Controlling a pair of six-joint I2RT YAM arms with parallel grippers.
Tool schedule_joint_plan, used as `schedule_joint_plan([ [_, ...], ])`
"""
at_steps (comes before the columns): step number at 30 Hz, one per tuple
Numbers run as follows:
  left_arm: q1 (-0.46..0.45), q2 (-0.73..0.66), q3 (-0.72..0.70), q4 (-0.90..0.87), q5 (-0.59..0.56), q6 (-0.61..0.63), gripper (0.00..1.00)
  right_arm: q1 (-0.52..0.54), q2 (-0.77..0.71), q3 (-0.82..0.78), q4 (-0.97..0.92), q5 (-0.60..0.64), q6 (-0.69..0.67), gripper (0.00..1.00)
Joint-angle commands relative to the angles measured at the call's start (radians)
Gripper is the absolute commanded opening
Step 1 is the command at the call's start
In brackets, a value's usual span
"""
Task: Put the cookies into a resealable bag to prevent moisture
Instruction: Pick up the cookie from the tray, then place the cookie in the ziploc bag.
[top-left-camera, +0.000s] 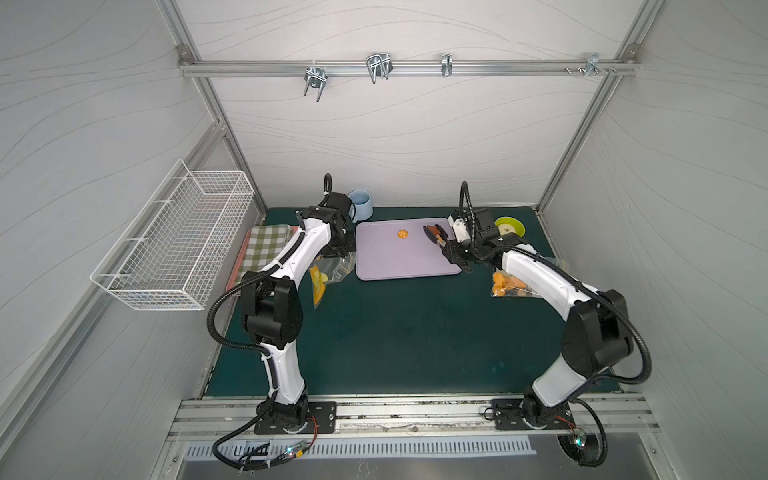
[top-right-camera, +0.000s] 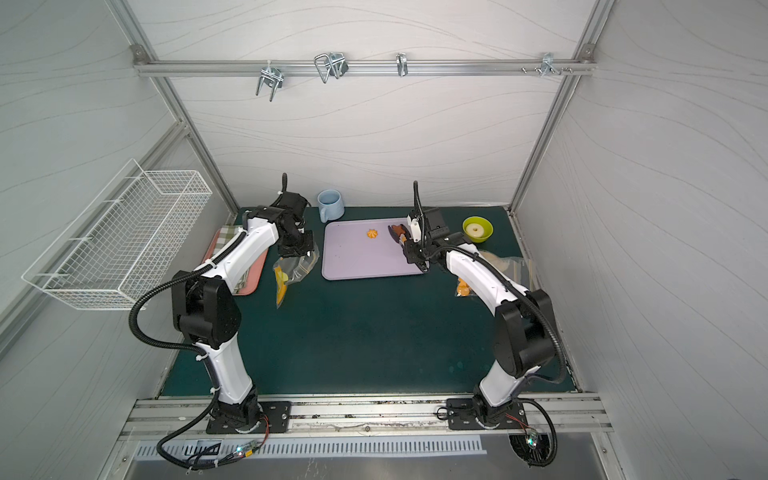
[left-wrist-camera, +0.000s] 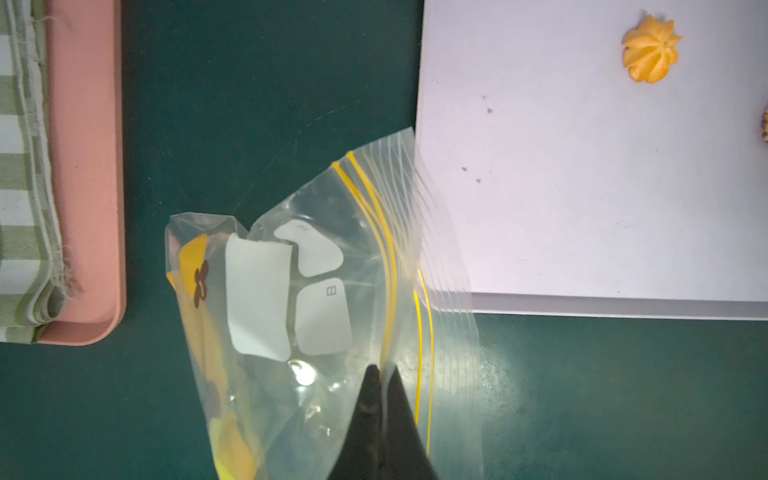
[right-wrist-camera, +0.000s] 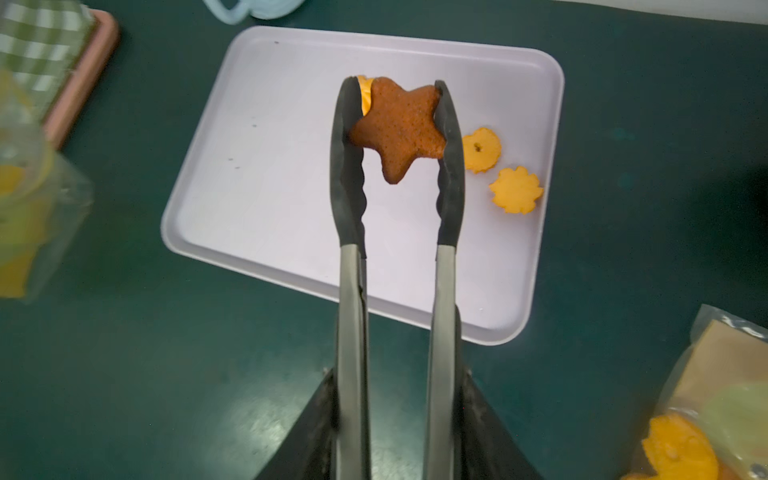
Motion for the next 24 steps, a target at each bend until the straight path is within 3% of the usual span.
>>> schedule_joint_plan([
  [1,0.002,-0.035,-0.008,0.03,0.053,0.021,0.0,0.067,-0.065,-0.03,0.049,-0.086,-0.009,0.43],
  [12,-0.041,-0.053,-0.039,0.075,0.14,0.077,0.0,0.188,-0.072,-0.032,0.026,-0.213,-0.199,0.42],
  [24,-0.085,-0.066,-0.054,0.098,0.181,0.118,0.0,0.222,-0.054,0.005,-0.018,-0.185,-0.263,0.37],
])
